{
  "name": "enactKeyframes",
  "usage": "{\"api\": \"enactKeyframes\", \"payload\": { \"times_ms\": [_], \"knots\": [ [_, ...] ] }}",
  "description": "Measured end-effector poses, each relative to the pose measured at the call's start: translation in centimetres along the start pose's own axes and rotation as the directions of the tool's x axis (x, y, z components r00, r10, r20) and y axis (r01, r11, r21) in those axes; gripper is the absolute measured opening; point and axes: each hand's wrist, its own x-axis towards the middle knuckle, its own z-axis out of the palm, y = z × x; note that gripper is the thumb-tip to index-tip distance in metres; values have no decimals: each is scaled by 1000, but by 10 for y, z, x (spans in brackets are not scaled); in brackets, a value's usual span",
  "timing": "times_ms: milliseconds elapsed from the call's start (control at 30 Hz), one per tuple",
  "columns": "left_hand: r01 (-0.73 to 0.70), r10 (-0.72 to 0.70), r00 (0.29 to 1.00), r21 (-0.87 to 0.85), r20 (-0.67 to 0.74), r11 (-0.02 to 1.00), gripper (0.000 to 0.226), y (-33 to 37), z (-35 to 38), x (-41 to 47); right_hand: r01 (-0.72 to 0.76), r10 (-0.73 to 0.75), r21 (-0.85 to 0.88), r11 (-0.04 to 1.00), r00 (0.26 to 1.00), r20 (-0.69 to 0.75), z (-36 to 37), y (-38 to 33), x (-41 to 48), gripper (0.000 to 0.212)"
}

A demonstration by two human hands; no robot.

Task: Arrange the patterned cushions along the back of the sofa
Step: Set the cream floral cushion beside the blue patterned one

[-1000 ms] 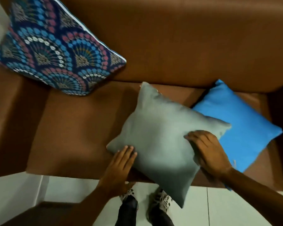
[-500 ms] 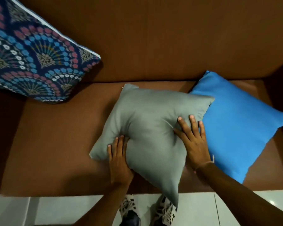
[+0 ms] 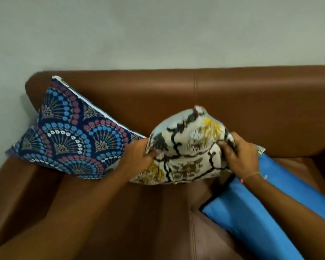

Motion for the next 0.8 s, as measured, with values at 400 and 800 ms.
{"api": "enactKeyframes", "payload": {
  "times_ms": [400, 800],
  "knots": [
    [109, -137, 972, 146, 192, 983, 42, -47, 41, 120, -249, 306, -294, 923, 937, 170, 81, 55, 93, 50],
    [-76, 200, 810, 239, -551, 968, 45, 15, 79, 36, -124, 123, 8, 992, 991, 58, -17, 110, 49, 63]
  ]
}}
